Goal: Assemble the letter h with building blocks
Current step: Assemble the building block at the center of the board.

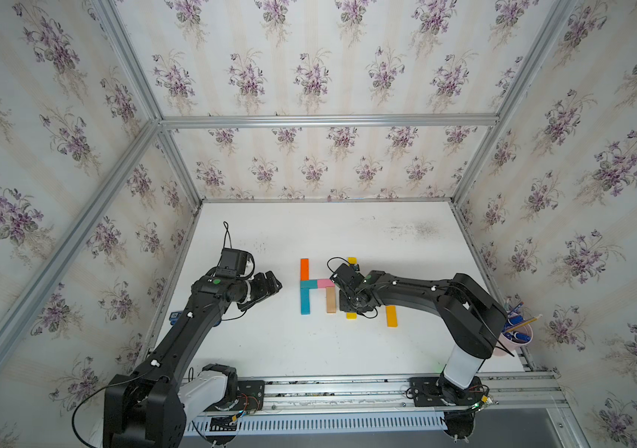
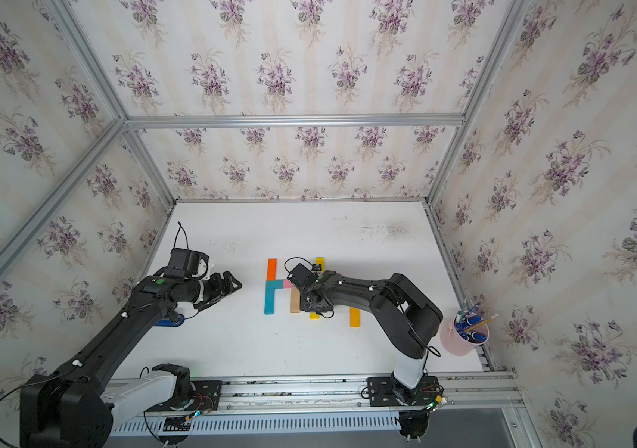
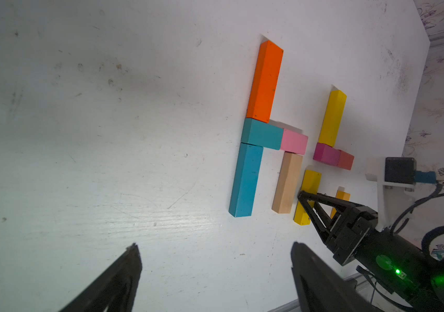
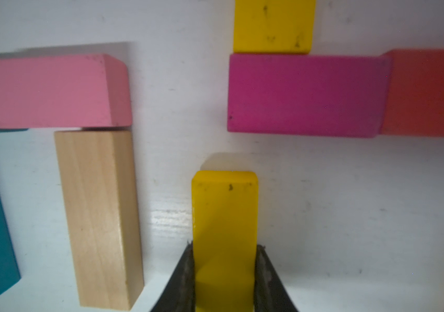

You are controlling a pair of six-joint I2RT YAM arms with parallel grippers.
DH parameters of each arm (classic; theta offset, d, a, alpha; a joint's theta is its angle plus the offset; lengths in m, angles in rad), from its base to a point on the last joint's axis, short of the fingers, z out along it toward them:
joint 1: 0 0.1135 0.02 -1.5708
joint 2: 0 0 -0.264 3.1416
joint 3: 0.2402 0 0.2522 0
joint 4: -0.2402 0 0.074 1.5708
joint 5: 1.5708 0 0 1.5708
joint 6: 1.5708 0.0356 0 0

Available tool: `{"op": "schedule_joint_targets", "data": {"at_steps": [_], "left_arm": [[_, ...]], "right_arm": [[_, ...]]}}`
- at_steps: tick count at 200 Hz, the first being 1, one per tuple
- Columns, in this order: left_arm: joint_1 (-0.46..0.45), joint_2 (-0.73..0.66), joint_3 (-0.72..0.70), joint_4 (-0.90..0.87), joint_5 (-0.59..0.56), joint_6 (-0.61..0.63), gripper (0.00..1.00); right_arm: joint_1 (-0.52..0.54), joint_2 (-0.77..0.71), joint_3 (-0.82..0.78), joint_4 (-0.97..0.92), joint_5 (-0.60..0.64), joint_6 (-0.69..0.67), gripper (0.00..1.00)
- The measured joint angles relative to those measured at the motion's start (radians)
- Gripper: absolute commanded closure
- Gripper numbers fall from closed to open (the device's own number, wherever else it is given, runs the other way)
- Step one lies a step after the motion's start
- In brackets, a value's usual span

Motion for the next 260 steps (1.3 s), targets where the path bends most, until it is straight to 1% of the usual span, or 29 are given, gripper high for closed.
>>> {"op": "schedule_joint_targets", "data": {"at_steps": [71,89,101,110,122,137,149,157,196,208,260], "left_arm": [[0.000,0.000,-0.009,0.000,0.000,0.000,0.11],[0.000,0.000,-0.009,0.000,0.000,0.000,0.11],[0.000,0.000,-0.009,0.001,0.000,0.000,0.11],[0.000,0.000,-0.009,0.001,0.000,0.000,0.11],[0.000,0.000,-0.010,0.001,0.000,0.000,0.11],[0.000,0.000,-0.010,0.001,0.000,0.000,0.11],[0.000,0.000,-0.010,0.001,0.000,0.000,0.11],[0.000,-0.001,-0.010,0.001,0.000,0.000,0.11],[0.000,0.000,-0.011,0.005,0.000,0.000,0.11],[0.000,0.001,-0.012,0.004,0.000,0.000,0.11],[0.001,0.001,-0.012,0.004,0.000,0.001,0.11]], "right_arm": [[-0.026,-0.013,-0.011,0.000,-0.004,0.007,0.93],[-0.027,-0.012,-0.009,-0.002,-0.003,0.007,0.91],[-0.027,-0.008,-0.004,-0.007,-0.003,0.005,0.84],[-0.027,-0.004,0.001,-0.011,-0.004,0.004,0.74],[-0.027,0.000,0.007,-0.018,-0.005,0.003,0.64],[-0.027,0.001,0.010,-0.023,-0.010,0.003,0.55],[-0.027,-0.002,0.010,-0.022,-0.012,0.000,0.51],[-0.027,-0.005,0.008,-0.024,-0.011,0.000,0.52],[-0.026,-0.018,-0.003,-0.049,-0.025,0.002,0.69],[-0.026,-0.018,-0.003,-0.048,-0.024,0.004,0.72],[-0.028,-0.010,0.006,-0.050,-0.014,0.020,0.74]]}}
